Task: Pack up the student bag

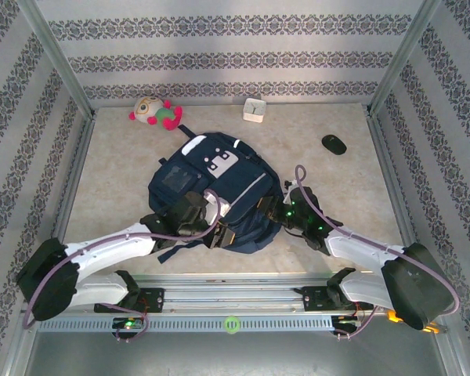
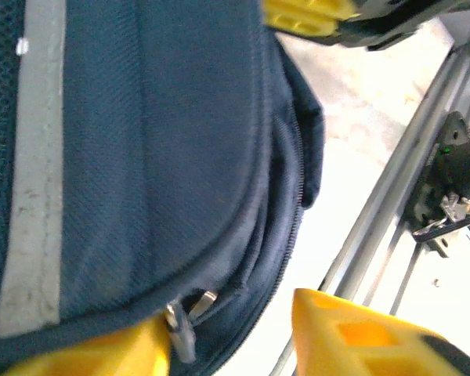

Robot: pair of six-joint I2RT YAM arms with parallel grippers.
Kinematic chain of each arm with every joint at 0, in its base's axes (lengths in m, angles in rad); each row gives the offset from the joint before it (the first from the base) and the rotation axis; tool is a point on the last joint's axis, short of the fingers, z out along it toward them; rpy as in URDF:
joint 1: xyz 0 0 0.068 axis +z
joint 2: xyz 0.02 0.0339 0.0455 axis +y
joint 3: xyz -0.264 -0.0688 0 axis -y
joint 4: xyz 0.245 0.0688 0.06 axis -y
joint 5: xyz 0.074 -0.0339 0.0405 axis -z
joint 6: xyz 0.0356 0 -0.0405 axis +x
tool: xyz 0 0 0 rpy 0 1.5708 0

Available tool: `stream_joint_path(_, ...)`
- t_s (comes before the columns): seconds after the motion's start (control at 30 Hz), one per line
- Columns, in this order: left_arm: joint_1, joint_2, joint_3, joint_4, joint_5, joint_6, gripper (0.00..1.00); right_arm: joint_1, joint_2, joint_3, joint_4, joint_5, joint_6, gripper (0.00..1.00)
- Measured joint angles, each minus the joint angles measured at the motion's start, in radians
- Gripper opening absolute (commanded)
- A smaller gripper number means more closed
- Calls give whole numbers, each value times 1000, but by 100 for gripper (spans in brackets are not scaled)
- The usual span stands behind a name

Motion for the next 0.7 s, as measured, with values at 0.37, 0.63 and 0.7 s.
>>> stream_joint_path(0.37,14,-224,185,-327,-58,617,68,-243,58,205,-199,-235,-240,47)
stream_joint_path(0.63,19,34,199,-333,-218,1020,73,-223,-92,207,-387,-230,-380,52)
stream_joint_path(0.7,25,85,198,-282,-228,1064,73,-196,-150,188,-404,-209,-407,52)
